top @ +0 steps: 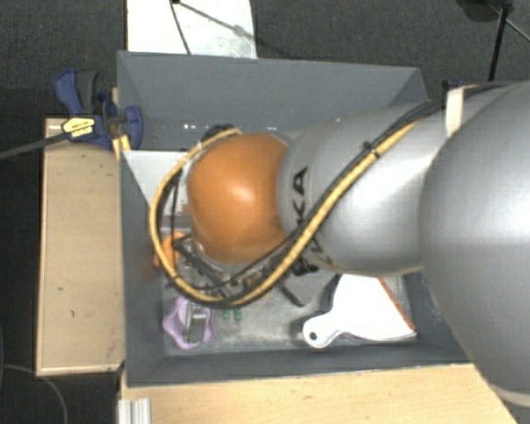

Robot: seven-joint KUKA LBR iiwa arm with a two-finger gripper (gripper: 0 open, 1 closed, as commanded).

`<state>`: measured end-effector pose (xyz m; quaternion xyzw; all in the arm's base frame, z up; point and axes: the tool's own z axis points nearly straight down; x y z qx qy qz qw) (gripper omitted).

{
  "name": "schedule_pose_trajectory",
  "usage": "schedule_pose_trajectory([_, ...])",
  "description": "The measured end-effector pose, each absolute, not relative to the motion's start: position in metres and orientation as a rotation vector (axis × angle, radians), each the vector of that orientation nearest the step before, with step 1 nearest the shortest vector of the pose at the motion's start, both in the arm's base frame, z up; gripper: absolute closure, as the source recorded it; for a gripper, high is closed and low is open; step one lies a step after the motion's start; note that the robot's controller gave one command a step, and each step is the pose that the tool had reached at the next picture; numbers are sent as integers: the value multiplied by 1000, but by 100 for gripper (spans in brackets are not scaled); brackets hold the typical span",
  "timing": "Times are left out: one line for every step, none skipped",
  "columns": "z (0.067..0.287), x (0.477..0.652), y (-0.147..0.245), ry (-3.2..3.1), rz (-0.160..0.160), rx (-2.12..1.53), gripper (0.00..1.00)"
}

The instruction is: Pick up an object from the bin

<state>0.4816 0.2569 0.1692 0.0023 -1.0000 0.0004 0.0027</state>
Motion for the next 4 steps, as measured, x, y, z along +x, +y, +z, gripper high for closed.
schedule_pose_trajectory([174,484,255,-3143,-2,-4,0])
schedule_pose_trajectory([101,485,234,-3145,-5,-83,0])
schedule_pose_trajectory([81,502,232,-3057,-4,741,100])
schedule_pose_trajectory([81,502,232,-3058,-3,732,100])
